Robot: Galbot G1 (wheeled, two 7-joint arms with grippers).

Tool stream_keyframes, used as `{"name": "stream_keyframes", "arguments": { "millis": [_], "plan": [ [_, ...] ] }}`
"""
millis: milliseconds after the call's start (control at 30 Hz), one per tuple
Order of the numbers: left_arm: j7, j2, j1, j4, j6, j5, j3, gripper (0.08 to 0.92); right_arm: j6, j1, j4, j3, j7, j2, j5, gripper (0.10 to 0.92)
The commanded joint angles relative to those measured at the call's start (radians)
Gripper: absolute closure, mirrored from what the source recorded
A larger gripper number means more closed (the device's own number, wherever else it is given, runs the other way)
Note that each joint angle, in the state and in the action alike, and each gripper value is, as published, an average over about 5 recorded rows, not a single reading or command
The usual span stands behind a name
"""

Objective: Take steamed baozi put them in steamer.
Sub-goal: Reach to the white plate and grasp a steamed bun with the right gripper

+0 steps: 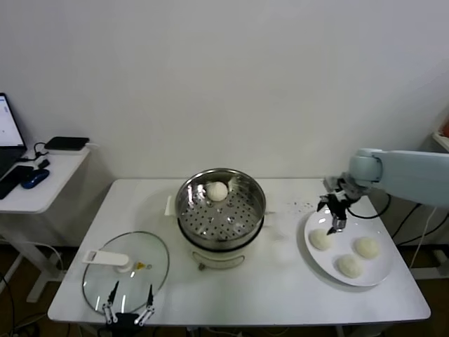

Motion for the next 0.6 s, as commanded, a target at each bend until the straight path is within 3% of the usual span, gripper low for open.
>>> {"name": "stream_keyframes", "arguments": {
  "millis": [33, 600],
  "plan": [
    [0.0, -0.002, 0.003, 0.003, -0.001, 0.002, -0.002, 0.177, -0.09, -0.202, -0.061, 0.126, 0.005, -0.033, -0.05, 0.203],
    [-0.001, -0.002, 0.002, 0.003, 0.0, 0.002, -0.014, 0.177, -0.124, -0.281, -0.086, 0.222, 0.055, -0.02, -0.106, 0.211]
  ]
}}
